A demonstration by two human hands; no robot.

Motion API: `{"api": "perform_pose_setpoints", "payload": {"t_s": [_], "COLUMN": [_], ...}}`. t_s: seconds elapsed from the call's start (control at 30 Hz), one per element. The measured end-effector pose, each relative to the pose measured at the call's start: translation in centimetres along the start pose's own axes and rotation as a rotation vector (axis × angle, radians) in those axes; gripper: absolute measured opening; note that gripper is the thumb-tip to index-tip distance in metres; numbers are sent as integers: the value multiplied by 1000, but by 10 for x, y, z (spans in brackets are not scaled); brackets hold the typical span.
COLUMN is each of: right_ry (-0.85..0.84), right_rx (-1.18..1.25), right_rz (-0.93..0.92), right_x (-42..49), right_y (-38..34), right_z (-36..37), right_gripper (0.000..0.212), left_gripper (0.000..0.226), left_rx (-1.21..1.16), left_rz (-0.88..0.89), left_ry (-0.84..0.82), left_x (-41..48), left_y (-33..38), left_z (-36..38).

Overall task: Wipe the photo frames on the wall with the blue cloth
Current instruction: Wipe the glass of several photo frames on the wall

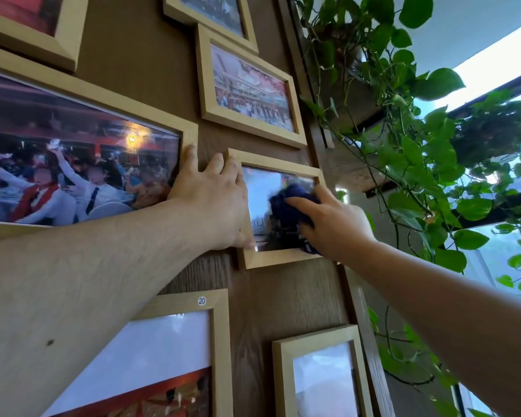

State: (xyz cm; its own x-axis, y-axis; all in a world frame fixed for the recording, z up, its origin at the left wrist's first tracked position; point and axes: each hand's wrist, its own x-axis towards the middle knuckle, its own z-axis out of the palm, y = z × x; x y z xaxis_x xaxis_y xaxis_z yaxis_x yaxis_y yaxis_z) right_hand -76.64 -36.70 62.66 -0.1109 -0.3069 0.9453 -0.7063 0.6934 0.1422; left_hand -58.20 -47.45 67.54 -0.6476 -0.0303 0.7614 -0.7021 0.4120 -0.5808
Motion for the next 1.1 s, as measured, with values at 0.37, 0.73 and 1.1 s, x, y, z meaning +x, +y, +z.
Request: {"api": "perform_pose_setpoints", "payload": {"t_s": [0.37,0.73,1.1], "right_ry": [-106,-394,-239], "right_rx": [212,416,168], "right_rz": [-46,-95,175], "right_x": [-11,-11,-28], "right_y": [-17,-24,41], "right_z": [-13,-35,19], "right_gripper": [44,41,38], "left_gripper": [115,114,112], "left_rx": [30,40,77], "left_rz": [-10,-22,-23], "left_ry": [-23,-1,-16], "left_x": [-2,-2,-2], "left_y": [3,4,4], "left_z": [-6,-5,-4]}}
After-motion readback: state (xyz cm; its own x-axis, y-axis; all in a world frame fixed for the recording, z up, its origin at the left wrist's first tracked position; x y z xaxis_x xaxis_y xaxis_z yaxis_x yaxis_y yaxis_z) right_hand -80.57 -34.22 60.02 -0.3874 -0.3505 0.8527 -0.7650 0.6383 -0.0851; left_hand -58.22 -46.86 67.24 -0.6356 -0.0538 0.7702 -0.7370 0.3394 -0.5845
